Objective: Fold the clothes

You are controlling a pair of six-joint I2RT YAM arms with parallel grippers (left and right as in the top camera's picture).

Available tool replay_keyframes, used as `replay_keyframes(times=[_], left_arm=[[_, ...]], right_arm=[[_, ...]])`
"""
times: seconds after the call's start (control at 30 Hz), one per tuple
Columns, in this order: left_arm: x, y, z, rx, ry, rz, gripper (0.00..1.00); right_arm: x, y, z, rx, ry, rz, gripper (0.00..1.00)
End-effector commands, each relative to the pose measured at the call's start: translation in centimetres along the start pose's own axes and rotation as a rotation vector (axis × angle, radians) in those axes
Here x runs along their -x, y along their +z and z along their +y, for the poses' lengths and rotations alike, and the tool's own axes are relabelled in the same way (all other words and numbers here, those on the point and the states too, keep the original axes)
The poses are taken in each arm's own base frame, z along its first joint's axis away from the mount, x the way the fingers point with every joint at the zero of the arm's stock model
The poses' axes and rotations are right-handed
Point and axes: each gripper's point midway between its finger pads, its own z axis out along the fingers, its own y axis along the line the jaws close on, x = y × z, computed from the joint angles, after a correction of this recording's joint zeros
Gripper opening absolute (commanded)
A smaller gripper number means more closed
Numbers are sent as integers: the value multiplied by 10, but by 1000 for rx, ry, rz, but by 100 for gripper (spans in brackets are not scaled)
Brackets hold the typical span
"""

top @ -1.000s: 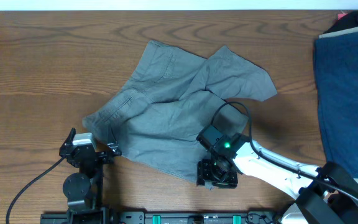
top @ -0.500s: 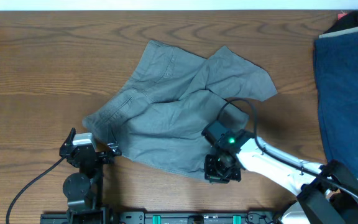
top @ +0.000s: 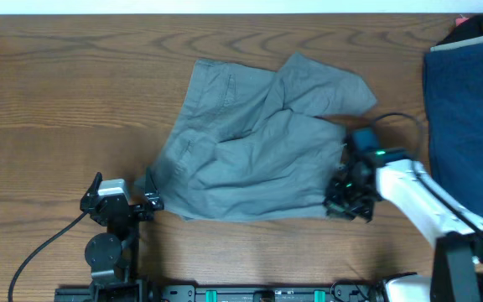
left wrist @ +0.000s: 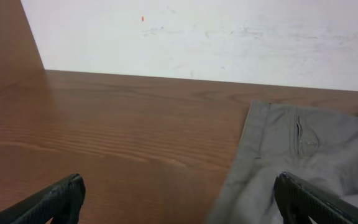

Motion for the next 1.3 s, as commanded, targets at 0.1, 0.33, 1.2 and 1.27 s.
replay_keyframes(times=[0.1, 0.33, 1.2, 1.27], left_arm=[[-16, 1, 1, -1, 4, 48, 98], [-16, 1, 1, -1, 4, 48, 98], [-15, 1, -9, -56, -108, 51, 98], [-14, -1, -24, -136, -241, 62, 98]], right_arm=[[26, -30, -9, 55, -32, -129, 1], [41, -37, -29, -12, 74, -203, 1], [40, -36, 3, 117, 14, -191, 1], [40, -36, 3, 117, 14, -191, 1]])
